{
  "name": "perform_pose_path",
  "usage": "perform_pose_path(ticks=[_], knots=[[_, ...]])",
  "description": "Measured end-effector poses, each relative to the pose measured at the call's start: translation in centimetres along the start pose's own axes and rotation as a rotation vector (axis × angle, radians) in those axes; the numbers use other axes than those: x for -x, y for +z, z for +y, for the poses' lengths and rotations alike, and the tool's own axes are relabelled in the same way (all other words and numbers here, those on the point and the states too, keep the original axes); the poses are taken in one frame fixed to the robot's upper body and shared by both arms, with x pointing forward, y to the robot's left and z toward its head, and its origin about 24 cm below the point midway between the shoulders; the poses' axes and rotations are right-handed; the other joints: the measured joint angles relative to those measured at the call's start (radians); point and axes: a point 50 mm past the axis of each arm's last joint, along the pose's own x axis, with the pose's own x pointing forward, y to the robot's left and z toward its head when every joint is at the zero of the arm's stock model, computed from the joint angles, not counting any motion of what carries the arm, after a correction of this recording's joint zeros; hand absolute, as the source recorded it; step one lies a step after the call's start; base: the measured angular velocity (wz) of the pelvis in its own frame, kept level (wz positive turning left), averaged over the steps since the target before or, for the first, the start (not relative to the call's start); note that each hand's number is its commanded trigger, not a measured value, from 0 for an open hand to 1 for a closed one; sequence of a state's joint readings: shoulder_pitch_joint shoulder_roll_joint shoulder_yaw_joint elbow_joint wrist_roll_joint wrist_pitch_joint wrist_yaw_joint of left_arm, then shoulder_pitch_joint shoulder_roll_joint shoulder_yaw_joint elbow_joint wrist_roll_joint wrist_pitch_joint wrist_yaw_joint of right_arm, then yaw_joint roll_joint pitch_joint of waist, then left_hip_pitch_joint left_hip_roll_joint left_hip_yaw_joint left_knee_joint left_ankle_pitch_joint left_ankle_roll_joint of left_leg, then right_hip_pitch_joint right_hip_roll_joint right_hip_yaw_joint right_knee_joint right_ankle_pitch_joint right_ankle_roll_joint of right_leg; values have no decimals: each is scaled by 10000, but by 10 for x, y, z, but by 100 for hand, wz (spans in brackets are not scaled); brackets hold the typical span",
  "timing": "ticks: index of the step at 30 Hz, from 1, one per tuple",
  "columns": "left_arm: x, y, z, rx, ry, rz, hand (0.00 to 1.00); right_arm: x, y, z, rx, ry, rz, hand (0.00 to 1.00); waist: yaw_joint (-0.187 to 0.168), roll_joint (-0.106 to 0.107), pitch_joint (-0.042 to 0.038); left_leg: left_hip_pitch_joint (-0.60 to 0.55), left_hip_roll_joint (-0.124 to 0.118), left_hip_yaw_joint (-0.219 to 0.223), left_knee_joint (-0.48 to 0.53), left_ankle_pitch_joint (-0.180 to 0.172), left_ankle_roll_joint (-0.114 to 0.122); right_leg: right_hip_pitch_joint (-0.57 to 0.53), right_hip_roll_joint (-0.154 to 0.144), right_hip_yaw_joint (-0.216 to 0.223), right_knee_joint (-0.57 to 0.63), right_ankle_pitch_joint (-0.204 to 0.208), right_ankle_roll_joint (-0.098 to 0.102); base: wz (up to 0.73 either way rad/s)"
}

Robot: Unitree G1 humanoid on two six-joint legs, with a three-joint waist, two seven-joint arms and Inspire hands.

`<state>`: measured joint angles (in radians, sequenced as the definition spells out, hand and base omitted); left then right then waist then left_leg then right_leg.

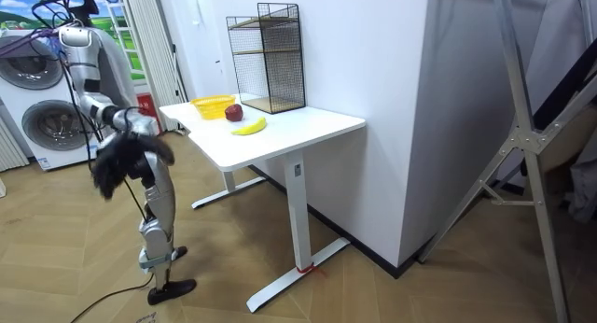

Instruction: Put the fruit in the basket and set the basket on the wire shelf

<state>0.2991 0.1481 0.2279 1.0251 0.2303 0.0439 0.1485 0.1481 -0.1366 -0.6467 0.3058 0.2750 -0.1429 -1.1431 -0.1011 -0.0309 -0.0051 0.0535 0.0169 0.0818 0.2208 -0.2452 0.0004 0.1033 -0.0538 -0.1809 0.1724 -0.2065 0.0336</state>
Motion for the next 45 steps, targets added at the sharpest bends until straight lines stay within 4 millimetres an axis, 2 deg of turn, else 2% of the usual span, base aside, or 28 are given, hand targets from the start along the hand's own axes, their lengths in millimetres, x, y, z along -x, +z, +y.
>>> perform_pose_path(ticks=[2, 7, 11, 14, 17, 18, 22, 26, 30, 33, 41, 45], knots=[[1, -1, -2, -154, -70, -6, 0, 7, 29, 13, -574, 404, -1503, 0, 55, -46, 38, -12, 2, 1, 4, 0, 0, -29, 0, -3, 4, 0, 0, 0], [1, -2, -5, -437, -221, -18, 0, 25, 66, 29, -1096, 1536, -4089, 0, 361, -94, 87, -74, 25, 12, 8, 1, -1, -196, 3, -15, 58, 1, -2, 0], [1, 0, -9, -689, -417, -125, 0, 42, 77, 37, -1348, 2674, -4983, 0, 584, -93, 98, -63, 28, 17, -10, 5, -4, -199, 7, 6, 131, 1, -1, 0], [2, -4, -12, -883, -590, -46, 0, 61, 83, 46, -1511, 4264, -5352, 0, 808, -124, 108, -8, 29, 32, -27, 7, -4, -177, 9, 14, 128, 1, -1, 0], [2, -4, -14, -1055, -699, -79, 0, 80, 79, 56, -1277, 5932, -5435, 0, 838, -175, 127, 86, 33, 13, -40, 14, -10, -131, 10, -10, 127, 1, -2, 1], [2, -4, -14, -1090, -725, -89, 0, 84, 79, 58, -1235, 6269, -5457, 0, 886, -140, 101, 96, 37, 13, -37, 14, -10, -114, 11, -19, 127, 1, -2, 0], [1, -1, -14, -1534, -941, -337, 0, 111, 78, 69, -836, 8894, -5909, 0, 1090, -192, 127, 128, 38, -14, 6, 14, -10, 20, 2, -93, 127, 3, -5, 3], [1, 0, -16, -1688, -1247, -368, 0, 138, 84, 83, -1045, 10928, -5960, 0, 1156, -161, 134, 98, 33, -52, 60, 21, -2, 58, -12, -161, 128, 9, -14, 3], [1, 1, -17, -1919, -1523, -392, 0, 147, 89, 91, -1220, 12031, -5879, 0, 1300, -137, 142, 61, 20, -175, 62, 22, -3, 107, -25, -308, 127, 9, -14, 10], [0, 5, -15, -2123, -1611, -467, 0, 151, 90, 93, -1295, 12691, -5613, 0, 1340, -147, 138, 2, 12, -376, 148, 25, -9, 175, -46, -641, 125, 9, -13, 22], [-1, 9, -16, -2316, -1787, -533, 0, 177, 69, 96, -161, 15307, -5243, 0, 1821, -202, 147, 201, 8, -435, 136, 33, -18, 365, -49, -703, 120, 9, -13, 1], [-1, 8, -16, -2320, -1965, -477, 0, 181, 67, 96, 40, 15840, -5246, 0, 1886, -213, 151, 212, -23, -590, 167, 33, -17, 469, -67, -816, 107, 9, -13, 10]])
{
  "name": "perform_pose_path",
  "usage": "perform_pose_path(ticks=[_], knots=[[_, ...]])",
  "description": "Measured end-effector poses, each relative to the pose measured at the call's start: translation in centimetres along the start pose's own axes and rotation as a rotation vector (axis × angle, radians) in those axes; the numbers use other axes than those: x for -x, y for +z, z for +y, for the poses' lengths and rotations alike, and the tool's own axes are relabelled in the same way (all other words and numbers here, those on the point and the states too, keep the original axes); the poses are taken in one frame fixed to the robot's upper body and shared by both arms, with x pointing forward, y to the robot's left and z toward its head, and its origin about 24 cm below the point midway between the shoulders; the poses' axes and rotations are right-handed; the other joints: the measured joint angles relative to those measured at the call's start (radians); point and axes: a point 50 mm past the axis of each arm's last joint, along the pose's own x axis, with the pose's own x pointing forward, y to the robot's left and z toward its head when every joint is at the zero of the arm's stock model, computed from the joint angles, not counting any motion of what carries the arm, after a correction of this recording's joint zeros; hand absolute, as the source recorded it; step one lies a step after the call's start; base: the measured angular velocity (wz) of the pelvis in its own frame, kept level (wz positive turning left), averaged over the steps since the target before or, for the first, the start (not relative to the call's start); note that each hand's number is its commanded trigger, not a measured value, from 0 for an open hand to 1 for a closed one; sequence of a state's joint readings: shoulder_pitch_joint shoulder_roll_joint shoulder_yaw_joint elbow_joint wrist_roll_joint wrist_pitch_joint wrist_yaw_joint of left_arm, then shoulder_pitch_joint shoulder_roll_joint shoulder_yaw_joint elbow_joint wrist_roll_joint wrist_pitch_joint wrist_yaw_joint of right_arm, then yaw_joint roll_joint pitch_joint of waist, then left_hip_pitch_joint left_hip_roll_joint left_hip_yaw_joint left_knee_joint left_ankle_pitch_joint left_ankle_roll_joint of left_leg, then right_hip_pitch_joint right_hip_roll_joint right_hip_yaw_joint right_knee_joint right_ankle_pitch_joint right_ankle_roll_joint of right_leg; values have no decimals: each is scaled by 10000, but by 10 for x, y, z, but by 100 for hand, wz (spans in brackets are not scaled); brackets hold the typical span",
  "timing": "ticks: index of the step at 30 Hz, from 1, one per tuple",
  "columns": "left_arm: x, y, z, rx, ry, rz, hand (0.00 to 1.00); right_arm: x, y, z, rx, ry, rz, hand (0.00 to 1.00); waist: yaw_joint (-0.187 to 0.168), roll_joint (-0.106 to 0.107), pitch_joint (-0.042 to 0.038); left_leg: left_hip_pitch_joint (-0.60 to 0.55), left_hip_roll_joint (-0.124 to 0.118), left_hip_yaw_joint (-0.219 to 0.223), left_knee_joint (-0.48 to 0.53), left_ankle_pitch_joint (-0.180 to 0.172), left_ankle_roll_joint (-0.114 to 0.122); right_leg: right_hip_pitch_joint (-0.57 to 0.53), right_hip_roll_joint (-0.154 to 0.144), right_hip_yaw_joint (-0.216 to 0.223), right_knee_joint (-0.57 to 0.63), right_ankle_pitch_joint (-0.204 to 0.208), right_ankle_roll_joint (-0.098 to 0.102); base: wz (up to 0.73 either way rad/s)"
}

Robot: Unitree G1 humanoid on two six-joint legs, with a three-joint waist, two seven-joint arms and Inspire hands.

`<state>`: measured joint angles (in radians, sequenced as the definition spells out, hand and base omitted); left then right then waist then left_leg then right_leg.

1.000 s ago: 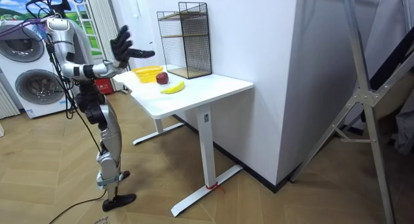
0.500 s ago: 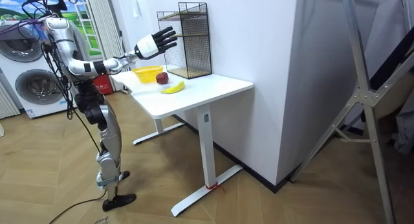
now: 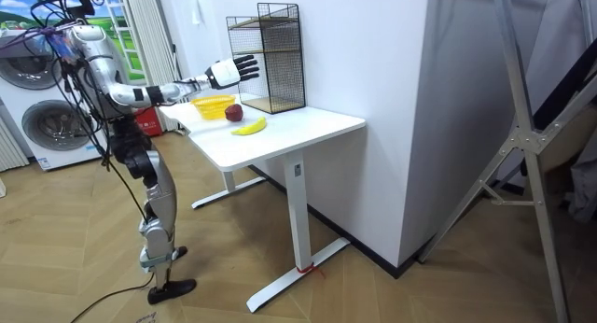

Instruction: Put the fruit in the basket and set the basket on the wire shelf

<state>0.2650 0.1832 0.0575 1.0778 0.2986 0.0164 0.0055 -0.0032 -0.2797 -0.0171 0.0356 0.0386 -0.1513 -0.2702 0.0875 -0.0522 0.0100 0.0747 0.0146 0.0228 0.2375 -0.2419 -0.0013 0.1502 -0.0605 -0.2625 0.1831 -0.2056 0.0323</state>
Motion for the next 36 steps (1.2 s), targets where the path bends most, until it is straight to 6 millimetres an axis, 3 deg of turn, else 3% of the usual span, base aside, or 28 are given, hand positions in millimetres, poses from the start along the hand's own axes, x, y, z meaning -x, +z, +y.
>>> perform_pose_path(ticks=[8, 16, 25, 36], knots=[[0, 0, -1, 28, -233, -4, 0, -4, 3, 5, 341, 680, -221, 0, 4, 6, 12, -256, -24, -165, 188, -4, 1, 2, -13, -164, -9, -2, 3, 8], [0, -1, -2, 30, -464, 136, 0, 2, -24, 16, 1057, 1502, 1016, 0, 31, 45, -14, -313, -58, -166, 195, 5, 16, -29, -45, -172, 6, -2, 3, 0], [0, -4, -2, 25, -343, 309, 0, 6, -30, 25, 1129, 1854, 1309, 0, 35, 62, -36, -164, -77, -175, 203, 17, 33, 78, -60, -174, 3, -2, 3, 0], [0, -4, -1, 7, -160, 323, 0, 12, -53, 18, 1279, 1666, 2314, 0, -27, 134, -25, -114, -95, -282, 191, 33, 35, 240, -84, -403, -13, -4, 8, 4]])
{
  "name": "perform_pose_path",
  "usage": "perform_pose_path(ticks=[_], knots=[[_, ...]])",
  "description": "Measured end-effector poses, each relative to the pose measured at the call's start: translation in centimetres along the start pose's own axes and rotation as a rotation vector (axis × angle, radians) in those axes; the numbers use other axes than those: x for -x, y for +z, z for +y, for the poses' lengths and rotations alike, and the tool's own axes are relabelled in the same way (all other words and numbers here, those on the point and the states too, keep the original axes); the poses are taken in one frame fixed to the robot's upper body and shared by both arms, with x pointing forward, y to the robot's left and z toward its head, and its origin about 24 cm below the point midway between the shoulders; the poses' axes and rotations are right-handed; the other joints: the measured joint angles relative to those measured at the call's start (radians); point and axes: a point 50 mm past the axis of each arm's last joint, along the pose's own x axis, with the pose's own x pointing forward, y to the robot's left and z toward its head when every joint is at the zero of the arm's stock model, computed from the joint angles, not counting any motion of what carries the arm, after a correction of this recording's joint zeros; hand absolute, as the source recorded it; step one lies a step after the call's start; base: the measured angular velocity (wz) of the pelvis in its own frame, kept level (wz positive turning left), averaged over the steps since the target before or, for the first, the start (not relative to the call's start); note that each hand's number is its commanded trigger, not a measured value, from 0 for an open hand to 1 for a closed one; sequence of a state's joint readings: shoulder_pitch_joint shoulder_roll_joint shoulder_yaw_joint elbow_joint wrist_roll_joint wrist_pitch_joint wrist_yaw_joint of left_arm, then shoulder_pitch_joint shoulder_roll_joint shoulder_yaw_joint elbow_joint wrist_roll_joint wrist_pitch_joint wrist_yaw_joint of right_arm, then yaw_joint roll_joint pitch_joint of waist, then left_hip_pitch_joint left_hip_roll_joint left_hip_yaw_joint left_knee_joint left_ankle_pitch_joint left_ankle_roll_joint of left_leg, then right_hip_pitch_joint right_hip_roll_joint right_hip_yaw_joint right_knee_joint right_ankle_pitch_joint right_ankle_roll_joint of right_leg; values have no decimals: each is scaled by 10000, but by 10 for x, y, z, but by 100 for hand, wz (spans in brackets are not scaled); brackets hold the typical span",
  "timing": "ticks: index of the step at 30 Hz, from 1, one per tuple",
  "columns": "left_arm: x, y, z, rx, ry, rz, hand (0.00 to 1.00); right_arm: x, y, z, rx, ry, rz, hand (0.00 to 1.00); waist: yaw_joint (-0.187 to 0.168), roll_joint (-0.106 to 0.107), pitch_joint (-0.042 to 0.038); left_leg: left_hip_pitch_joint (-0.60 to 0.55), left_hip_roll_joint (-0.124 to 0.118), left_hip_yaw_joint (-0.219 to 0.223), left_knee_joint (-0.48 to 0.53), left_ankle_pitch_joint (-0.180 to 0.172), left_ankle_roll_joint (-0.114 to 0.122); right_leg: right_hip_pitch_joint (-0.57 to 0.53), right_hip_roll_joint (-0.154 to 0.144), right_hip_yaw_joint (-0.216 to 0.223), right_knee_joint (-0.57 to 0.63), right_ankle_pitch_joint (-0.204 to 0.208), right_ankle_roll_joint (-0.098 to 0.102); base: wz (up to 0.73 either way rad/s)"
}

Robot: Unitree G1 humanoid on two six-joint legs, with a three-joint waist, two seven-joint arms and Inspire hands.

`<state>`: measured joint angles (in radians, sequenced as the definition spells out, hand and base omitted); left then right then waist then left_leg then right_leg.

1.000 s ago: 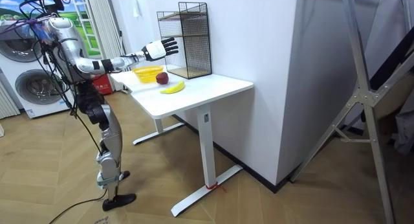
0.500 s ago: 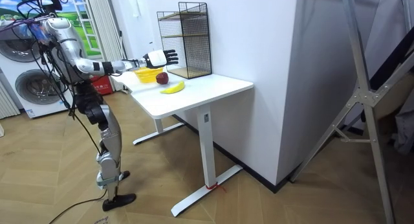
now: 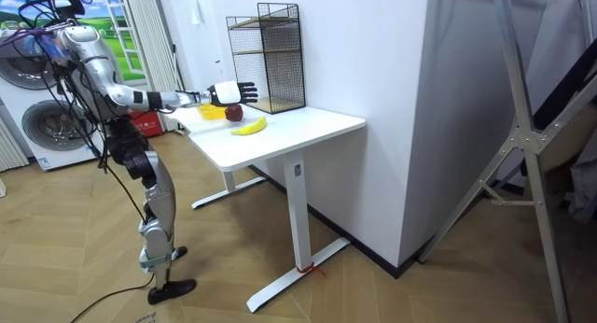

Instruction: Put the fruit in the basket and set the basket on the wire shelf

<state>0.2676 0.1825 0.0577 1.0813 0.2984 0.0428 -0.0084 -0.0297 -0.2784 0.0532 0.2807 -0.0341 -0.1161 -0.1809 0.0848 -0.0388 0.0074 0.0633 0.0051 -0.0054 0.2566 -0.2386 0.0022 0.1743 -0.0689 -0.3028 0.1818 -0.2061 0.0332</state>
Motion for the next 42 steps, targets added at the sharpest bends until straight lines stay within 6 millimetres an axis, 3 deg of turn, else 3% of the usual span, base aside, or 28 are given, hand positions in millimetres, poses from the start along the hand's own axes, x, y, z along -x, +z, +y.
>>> perform_pose_path(ticks=[16, 42], knots=[[0, 0, 3, 13, 493, -19, 0, 1, -5, 3, -65, 373, 241, 0, 54, -17, 4, 15, -8, 0, -30, 7, 1, -2, -2, -4, 2, 0, 0, 0], [0, 1, 2, -26, 460, -60, 0, -4, 4, 16, 165, 1193, -151, 0, 284, -83, 7, 4, -14, 8, -28, 7, 2, 0, -2, -8, 1, 0, 1, 0]])
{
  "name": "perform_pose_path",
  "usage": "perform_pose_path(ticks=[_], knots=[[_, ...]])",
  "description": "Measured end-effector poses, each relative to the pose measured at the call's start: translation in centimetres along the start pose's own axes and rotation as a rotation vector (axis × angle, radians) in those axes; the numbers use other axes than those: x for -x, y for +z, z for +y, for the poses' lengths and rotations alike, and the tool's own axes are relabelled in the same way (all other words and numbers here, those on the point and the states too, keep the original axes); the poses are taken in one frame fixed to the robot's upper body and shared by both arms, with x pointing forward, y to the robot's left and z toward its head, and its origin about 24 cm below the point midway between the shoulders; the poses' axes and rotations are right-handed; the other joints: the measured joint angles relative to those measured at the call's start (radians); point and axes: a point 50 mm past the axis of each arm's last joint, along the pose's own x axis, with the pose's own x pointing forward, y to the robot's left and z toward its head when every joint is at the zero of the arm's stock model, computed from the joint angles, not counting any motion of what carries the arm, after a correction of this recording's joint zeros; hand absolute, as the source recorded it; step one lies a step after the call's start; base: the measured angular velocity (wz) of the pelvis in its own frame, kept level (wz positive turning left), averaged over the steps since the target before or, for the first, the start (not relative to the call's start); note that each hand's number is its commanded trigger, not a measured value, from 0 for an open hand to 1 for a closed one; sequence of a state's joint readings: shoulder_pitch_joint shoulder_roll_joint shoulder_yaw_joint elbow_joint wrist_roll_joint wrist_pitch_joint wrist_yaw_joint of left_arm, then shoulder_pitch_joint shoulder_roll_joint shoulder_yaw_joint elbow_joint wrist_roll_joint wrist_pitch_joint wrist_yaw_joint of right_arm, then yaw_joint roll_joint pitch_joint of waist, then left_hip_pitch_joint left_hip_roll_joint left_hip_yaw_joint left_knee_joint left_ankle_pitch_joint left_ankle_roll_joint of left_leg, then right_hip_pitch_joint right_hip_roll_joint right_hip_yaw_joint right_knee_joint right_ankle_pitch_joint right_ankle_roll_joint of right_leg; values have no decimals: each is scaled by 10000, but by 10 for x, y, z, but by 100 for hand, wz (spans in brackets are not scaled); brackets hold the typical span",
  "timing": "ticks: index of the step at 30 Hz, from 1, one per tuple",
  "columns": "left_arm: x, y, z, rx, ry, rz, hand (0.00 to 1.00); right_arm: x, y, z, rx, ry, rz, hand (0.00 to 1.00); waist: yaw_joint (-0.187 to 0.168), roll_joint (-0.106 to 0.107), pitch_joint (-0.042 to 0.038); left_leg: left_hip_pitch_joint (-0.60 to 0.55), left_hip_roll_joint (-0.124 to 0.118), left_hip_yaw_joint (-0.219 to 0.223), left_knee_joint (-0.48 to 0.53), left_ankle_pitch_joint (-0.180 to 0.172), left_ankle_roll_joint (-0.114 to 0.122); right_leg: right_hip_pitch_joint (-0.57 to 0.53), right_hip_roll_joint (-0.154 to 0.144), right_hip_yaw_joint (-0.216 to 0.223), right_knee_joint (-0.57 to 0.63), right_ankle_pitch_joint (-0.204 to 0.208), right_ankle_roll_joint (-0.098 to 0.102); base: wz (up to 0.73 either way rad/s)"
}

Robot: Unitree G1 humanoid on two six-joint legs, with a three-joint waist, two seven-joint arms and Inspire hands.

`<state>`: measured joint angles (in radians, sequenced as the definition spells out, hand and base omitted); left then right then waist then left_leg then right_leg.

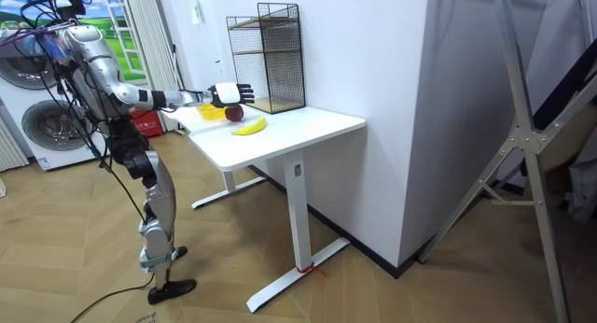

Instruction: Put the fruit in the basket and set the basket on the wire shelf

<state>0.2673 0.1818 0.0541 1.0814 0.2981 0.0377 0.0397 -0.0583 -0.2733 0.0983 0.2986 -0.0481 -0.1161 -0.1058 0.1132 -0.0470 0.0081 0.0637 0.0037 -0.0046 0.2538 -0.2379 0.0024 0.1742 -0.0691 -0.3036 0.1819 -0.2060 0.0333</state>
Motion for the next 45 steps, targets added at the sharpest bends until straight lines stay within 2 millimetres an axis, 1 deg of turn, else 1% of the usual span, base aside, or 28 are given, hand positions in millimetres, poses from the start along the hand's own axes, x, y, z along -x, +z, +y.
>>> perform_pose_path(ticks=[3, 7, 9, 14, 19, 25, 33, 35, 39, 45], knots=[[0, 0, 0, -2, -6, -10, 0, 0, 0, 1, 1, 71, -1, 0, 1, 0, 7, -11, -1, -6, -3, 0, 0, -3, 0, -11, -1, 0, 0, 0], [0, 1, 0, -15, -29, -22, 0, 1, 0, 10, 77, 571, -22, 0, -2, -31, -5, -56, -14, -5, -5, 0, 0, -2, 2, -14, -104, 2, 1, 0], [0, 2, 0, -16, -36, -38, 0, 1, 0, 11, 116, 642, -27, 0, 3, -37, -9, -58, -17, -5, -11, -1, 0, -3, -1, -22, -106, 3, 3, 0], [-1, 3, 0, 4, -88, -82, 0, 1, 1, 12, 934, 745, -118, 0, 12, -61, -23, -54, -16, -12, -10, 0, 0, 10, -6, -62, -111, 3, 4, 0], [-1, 4, 0, -4, -89, -107, 0, 1, 1, 13, 1205, 811, -152, 0, 36, -78, -10, -45, -14, -12, 0, 0, 0, 23, -9, -79, -114, 3, 4, 0], [-1, 4, -2, 27, -166, -78, 0, 2, -2, 17, 1230, 1055, -10, 0, 25, -84, 33, -50, -11, -13, -4, -1, 0, 59, -12, -108, -115, 3, 4, 0], [-1, 5, -2, 25, -328, -51, 0, 3, -8, 18, 1288, 1201, 274, 0, -17, -80, 38, -34, -12, -64, 44, -1, 0, 122, -10, -146, -117, 3, 4, 0], [-1, 5, -2, 13, -328, -56, 0, 5, -16, 18, 1333, 1275, 624, 0, -29, -109, 14, -9, -13, -79, 44, -1, 0, 157, -9, -162, -122, 2, 4, 0], [-1, 4, -3, 20, -328, -48, 0, 6, -21, 18, 1414, 1360, 817, 0, -106, -105, 1, -7, -14, -82, 49, -1, 0, 156, -9, -161, -120, 2, 4, 0], [-1, 2, -3, 25, -492, 104, 0, 7, -29, 18, 1798, 1600, 1270, 0, -226, -48, -51, -7, -14, -88, 53, -1, -1, 161, -6, -164, -117, 2, 4, 0]])
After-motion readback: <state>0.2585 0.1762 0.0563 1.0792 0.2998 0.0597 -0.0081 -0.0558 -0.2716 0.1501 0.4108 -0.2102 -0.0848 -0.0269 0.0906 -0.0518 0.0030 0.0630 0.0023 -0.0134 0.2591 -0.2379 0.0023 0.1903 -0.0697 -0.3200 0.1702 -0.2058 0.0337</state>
